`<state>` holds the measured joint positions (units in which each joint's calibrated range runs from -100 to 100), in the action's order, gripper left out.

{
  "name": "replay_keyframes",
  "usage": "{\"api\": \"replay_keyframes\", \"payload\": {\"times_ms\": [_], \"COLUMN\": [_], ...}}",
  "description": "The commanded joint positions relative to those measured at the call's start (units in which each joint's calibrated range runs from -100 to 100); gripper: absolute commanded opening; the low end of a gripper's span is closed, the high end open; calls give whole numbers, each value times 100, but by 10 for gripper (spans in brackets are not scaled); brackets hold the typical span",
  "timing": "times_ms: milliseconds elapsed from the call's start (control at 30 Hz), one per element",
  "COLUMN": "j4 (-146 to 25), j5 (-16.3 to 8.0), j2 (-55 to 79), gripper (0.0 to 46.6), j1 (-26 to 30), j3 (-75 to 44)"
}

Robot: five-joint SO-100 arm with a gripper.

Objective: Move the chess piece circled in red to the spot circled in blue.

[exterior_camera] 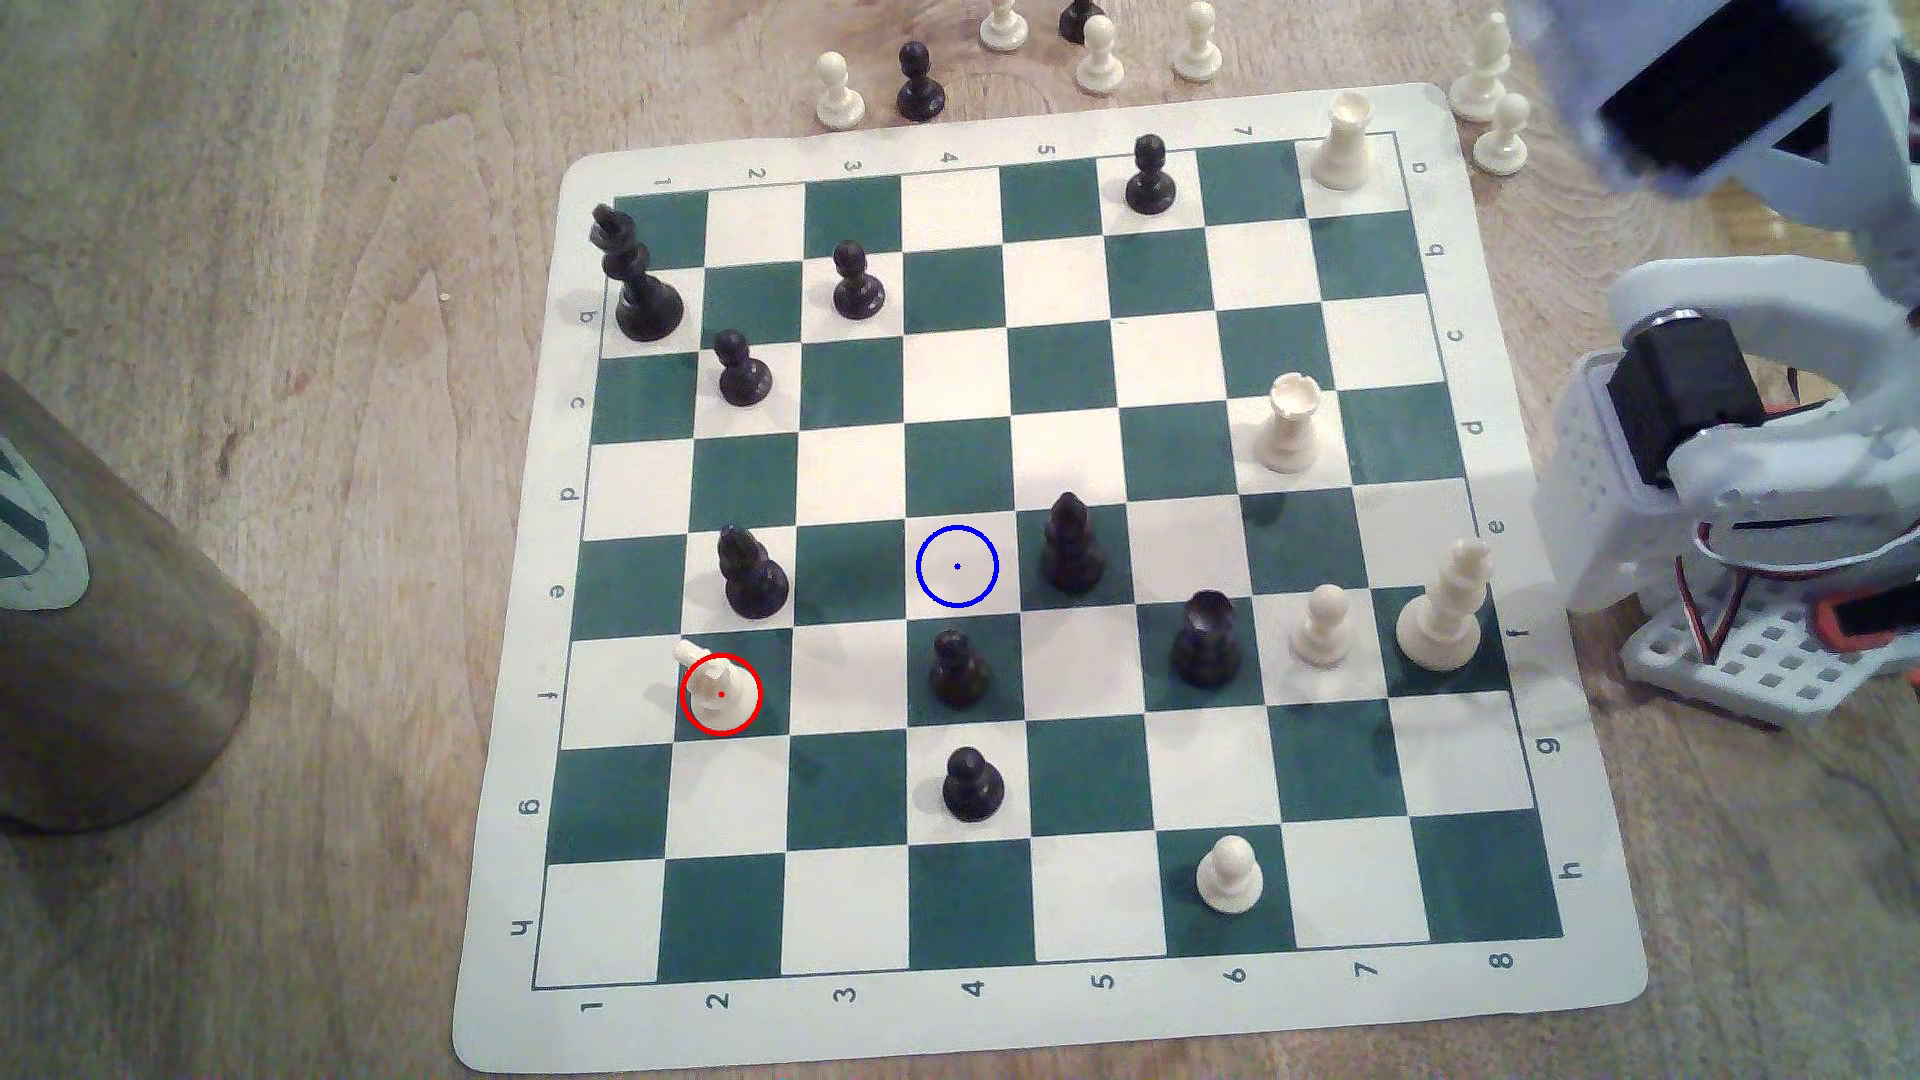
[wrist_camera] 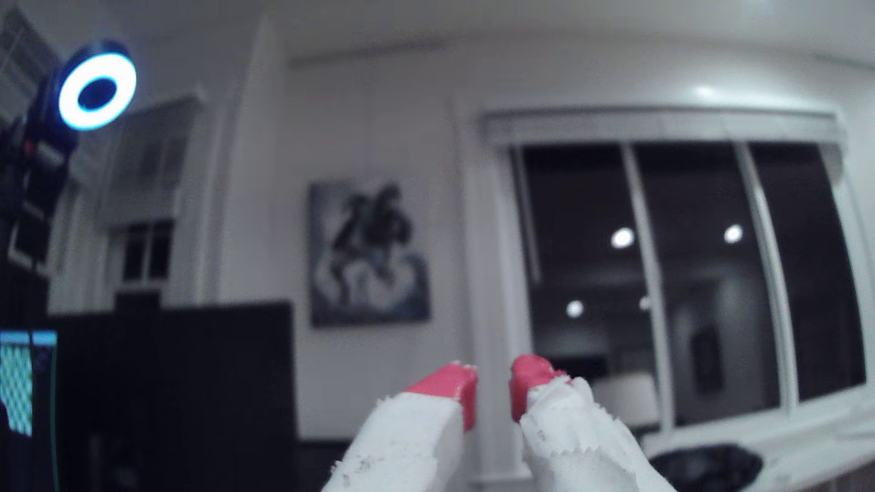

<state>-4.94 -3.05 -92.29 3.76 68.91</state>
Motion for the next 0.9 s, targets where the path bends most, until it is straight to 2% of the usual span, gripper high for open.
{"api": "replay_keyframes", "payload": {"times_ms": [0,200,267,400,633,767,867], "j4": [-1365,-3036,-3527,-4043,-4772,-4789,-4789], "j5": [107,-24,5,-59,-576,-884,-1001], "j2": [1283,3677,4221,5214,7260,8304,8677], "gripper": [3,3,23,11,15,3,3], "j1": [199,269,269,222,-12,-169,-177], "j3": [-1225,-3192,-3600,-4226,-5975,-6782,-6973]}}
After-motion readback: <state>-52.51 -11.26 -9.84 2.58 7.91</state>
